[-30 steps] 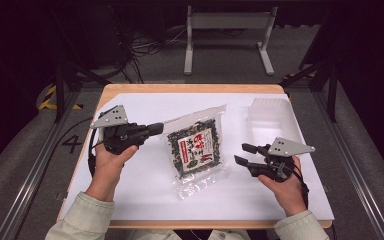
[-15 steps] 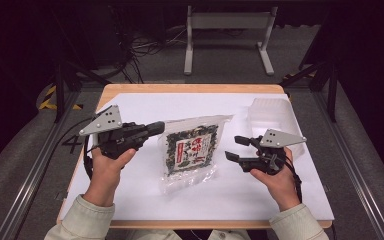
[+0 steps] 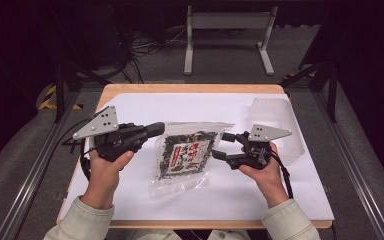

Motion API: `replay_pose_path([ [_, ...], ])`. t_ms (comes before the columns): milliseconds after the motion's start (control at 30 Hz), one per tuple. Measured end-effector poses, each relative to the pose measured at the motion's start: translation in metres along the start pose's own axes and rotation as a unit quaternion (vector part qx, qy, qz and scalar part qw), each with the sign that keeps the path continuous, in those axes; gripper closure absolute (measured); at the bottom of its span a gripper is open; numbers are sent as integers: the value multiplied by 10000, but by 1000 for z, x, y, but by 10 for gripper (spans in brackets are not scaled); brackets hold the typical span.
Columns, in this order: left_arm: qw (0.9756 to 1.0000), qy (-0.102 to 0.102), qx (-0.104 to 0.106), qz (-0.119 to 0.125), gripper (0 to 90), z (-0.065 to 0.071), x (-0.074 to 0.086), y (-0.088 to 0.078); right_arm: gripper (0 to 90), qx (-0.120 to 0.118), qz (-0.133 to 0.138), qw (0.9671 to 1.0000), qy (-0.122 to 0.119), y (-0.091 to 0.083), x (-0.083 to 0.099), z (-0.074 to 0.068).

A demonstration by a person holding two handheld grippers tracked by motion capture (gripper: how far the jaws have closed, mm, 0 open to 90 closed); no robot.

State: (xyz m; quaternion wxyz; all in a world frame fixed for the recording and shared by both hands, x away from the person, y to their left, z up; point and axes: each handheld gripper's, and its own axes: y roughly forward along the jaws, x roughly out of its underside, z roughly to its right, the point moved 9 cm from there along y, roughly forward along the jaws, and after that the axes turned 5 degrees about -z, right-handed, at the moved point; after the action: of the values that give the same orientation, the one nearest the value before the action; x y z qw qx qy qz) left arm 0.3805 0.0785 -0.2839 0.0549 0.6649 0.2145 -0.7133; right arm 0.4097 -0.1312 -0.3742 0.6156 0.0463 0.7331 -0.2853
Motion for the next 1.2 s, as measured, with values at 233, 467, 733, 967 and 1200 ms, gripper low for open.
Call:
replay_pose_path([
  [233, 10000, 13, 43, 83, 898, 3, -3, -2, 328, -346, 86, 9993, -67, 15, -3, -10],
  [467, 9999, -4, -34, 162, 898, 0, -5, -7, 562, -460, 27, 9988, -147, 14, -2, -12],
  [733, 9997, 4, -139, 186, 897, -1, -6, -10, 708, -562, -38, 9973, -463, 9, -4, -20],
  [967, 9996, 27, -233, 172, 895, -3, -6, -10, 748, -466, -80, 9967, -666, 5, -7, -23],
  [1200, 9992, 76, -387, 90, 894, -5, -5, -10, 758, -285, -135, 9961, -825, 0, -11, -24],
])
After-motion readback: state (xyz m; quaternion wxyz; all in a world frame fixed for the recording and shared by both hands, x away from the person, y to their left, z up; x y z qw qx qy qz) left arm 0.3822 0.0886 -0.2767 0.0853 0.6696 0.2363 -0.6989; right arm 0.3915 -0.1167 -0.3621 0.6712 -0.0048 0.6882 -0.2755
